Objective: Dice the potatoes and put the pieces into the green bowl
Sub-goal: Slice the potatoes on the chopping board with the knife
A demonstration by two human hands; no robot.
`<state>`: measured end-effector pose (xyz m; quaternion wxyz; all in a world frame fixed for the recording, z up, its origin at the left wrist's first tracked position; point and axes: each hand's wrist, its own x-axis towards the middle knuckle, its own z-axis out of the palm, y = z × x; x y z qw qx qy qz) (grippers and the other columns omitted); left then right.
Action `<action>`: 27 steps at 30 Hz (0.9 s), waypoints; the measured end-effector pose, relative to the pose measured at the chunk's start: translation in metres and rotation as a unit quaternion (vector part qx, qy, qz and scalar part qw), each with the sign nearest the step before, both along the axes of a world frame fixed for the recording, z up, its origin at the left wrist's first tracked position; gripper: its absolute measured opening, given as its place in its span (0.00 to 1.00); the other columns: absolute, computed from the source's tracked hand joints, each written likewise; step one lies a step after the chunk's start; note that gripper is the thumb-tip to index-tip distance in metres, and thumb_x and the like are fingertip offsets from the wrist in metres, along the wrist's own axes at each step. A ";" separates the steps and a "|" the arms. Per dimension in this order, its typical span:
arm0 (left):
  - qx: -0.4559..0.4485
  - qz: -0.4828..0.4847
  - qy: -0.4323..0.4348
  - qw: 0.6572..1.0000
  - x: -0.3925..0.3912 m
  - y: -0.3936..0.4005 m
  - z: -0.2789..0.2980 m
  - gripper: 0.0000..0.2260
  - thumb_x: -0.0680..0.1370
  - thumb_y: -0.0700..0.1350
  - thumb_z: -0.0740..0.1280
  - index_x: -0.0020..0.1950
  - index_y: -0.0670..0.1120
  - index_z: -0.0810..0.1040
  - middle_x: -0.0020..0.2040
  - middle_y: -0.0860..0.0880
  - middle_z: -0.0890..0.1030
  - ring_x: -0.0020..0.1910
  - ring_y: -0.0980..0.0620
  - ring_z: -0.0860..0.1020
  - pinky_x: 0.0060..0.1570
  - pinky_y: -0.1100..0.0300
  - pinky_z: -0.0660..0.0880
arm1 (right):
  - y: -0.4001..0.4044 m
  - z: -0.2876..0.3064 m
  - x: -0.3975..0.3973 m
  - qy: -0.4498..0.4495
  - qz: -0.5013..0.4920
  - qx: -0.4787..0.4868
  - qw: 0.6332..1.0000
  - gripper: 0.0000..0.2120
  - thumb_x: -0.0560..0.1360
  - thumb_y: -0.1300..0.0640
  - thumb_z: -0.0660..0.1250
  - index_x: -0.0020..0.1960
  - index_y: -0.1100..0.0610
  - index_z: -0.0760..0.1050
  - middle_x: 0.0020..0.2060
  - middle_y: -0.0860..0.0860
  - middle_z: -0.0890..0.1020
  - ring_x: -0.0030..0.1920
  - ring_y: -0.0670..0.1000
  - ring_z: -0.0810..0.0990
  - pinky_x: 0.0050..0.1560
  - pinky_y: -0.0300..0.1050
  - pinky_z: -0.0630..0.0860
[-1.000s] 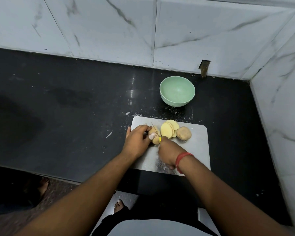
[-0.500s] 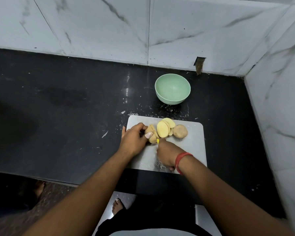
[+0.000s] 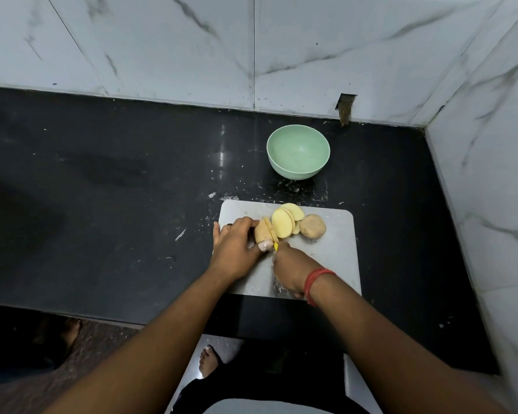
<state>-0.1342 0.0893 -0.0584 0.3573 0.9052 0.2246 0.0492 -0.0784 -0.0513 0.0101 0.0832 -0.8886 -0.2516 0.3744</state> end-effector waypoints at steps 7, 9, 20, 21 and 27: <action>-0.002 -0.006 0.007 1.000 0.001 -0.001 0.003 0.22 0.75 0.60 0.72 0.64 0.52 0.75 0.60 0.55 0.78 0.63 0.47 0.73 0.78 0.42 0.39 | -0.020 -0.013 -0.011 0.006 -0.020 0.010 1.000 0.16 0.80 0.62 0.57 0.67 0.64 0.63 0.55 0.62 0.77 0.45 0.56 0.72 0.33 0.39 0.64; 0.000 -0.011 0.013 1.000 0.000 0.000 0.004 0.21 0.75 0.59 0.72 0.64 0.52 0.75 0.61 0.55 0.78 0.64 0.47 0.73 0.78 0.42 0.39 | -0.012 -0.011 -0.010 0.012 -0.039 -0.007 0.999 0.19 0.79 0.64 0.58 0.69 0.65 0.61 0.45 0.59 0.76 0.40 0.55 0.75 0.29 0.41 0.62; -0.009 -0.005 0.025 1.000 0.003 0.002 0.004 0.19 0.76 0.56 0.71 0.64 0.52 0.75 0.62 0.54 0.78 0.63 0.46 0.74 0.78 0.42 0.40 | -0.059 -0.013 -0.014 -0.104 0.275 -0.162 0.942 0.10 0.80 0.54 0.58 0.43 0.54 0.75 0.35 0.49 0.71 0.34 0.48 0.71 0.45 0.42 0.67; -0.010 -0.006 0.028 1.000 0.003 0.002 0.004 0.19 0.76 0.56 0.71 0.64 0.52 0.75 0.62 0.53 0.78 0.63 0.46 0.74 0.78 0.41 0.41 | -0.065 -0.012 -0.020 -0.063 0.179 -0.128 0.973 0.10 0.80 0.56 0.57 0.43 0.56 0.73 0.35 0.49 0.71 0.33 0.47 0.70 0.44 0.40 0.67; -0.018 -0.011 0.026 0.999 0.000 0.004 0.004 0.20 0.76 0.58 0.71 0.65 0.52 0.75 0.62 0.54 0.78 0.63 0.47 0.74 0.78 0.42 0.41 | -0.079 0.006 -0.026 0.099 -0.077 0.029 0.992 0.09 0.83 0.51 0.52 0.54 0.56 0.65 0.39 0.54 0.74 0.28 0.52 0.73 0.21 0.42 0.70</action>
